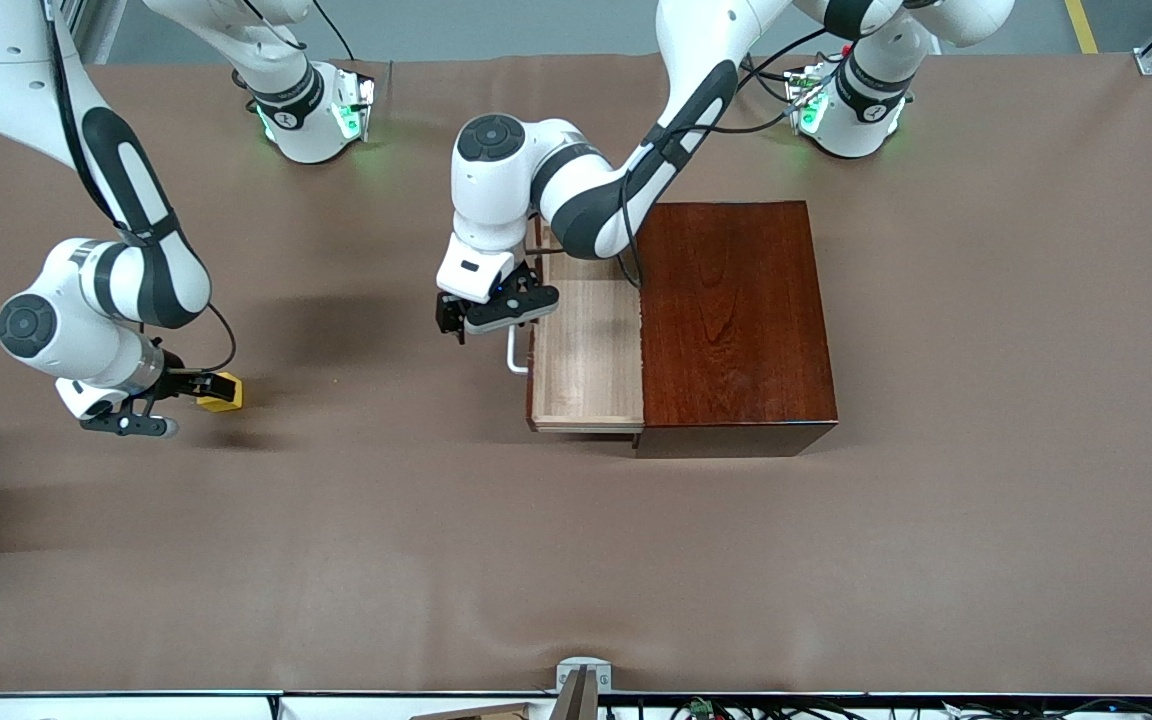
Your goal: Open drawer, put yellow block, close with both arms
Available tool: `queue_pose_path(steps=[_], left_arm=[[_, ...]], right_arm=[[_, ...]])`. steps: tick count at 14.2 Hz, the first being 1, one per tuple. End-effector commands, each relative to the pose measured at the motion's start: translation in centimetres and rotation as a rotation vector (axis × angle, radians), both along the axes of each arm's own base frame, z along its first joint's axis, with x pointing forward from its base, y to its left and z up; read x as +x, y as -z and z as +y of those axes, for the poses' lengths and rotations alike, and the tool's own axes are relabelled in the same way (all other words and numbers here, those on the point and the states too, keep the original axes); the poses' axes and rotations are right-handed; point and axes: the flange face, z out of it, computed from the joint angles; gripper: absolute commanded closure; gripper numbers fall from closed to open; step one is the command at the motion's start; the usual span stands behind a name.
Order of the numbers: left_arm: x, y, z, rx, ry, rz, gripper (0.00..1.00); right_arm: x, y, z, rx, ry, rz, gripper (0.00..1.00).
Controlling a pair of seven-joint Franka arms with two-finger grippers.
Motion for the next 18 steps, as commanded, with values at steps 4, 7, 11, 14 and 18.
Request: queue_pose_path(steps=[4,7,11,14,18], left_arm=[[0.6,-4.7,0.7,-0.044,-0.027,-0.010,0.00],[1.9,-7.0,2.7,0.009,-0.056,-0.006,0.00],[5.1,-19.0,12.2,0.103,-0.054,0.006,0.00],[7.8,-24.9,21.3,0.186,-0.028,0.056,0.00],[11.3,-31.3,34.7,0.227,0.080,0.070,0.00]], right_arm=[[-0.4,0.3,0.3,0.009,0.016,-0.009,0.36],[-0.4,0.2,0.3,0.010,0.015,-0.010,0.52],[-0.3,-0.6,0.3,0.011,0.006,-0.013,0.70],[-0.4,-2.1,0.6,0.016,-0.001,0.000,0.88],[-0.2,-6.1,2.8,0.025,-0.023,0.022,0.95]])
